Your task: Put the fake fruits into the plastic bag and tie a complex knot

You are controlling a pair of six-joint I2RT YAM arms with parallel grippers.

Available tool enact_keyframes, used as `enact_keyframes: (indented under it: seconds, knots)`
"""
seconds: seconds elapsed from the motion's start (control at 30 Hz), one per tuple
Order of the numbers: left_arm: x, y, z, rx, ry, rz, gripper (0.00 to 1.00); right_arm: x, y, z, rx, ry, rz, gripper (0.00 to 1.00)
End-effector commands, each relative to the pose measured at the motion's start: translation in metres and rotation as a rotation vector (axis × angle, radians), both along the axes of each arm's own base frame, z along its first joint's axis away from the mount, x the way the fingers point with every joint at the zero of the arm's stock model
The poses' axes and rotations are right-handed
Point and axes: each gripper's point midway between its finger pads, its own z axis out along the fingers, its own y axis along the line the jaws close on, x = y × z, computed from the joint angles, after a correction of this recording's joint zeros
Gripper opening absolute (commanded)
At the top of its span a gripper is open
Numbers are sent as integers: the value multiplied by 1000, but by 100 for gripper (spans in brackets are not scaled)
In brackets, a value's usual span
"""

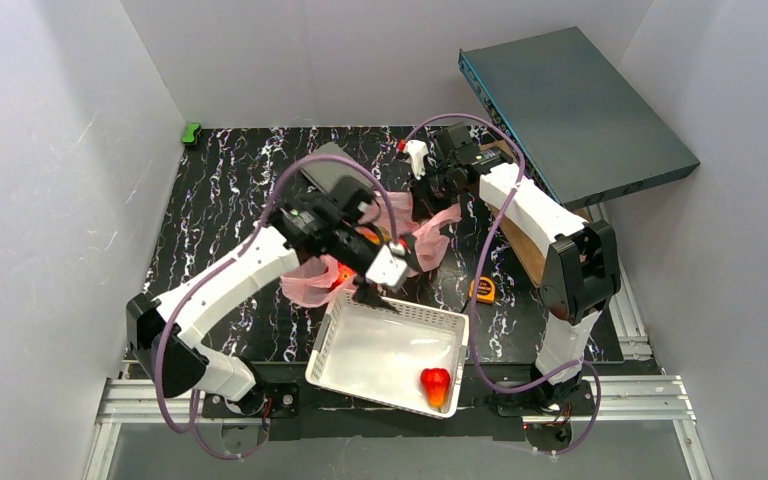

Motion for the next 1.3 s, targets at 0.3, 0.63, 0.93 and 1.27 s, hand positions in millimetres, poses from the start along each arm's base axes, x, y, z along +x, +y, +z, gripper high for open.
enact_keyframes:
  seconds: [0.3,0.63,0.93,1.27]
  knots:
    - [-98,-45,-108,171,25,-380,59,2,2,7,29,-23,8,1]
    - [-122,-61,-170,261,-11,-430,57,-6,-3,3,21,-17,6,1]
    - [-125,-58,-209,306,-48,-432,64,-11,-8,1,10,-16,4,1]
    - [-117,-48,-231,339,-79,-372,57,-14,-12,-1,0,-21,0,1]
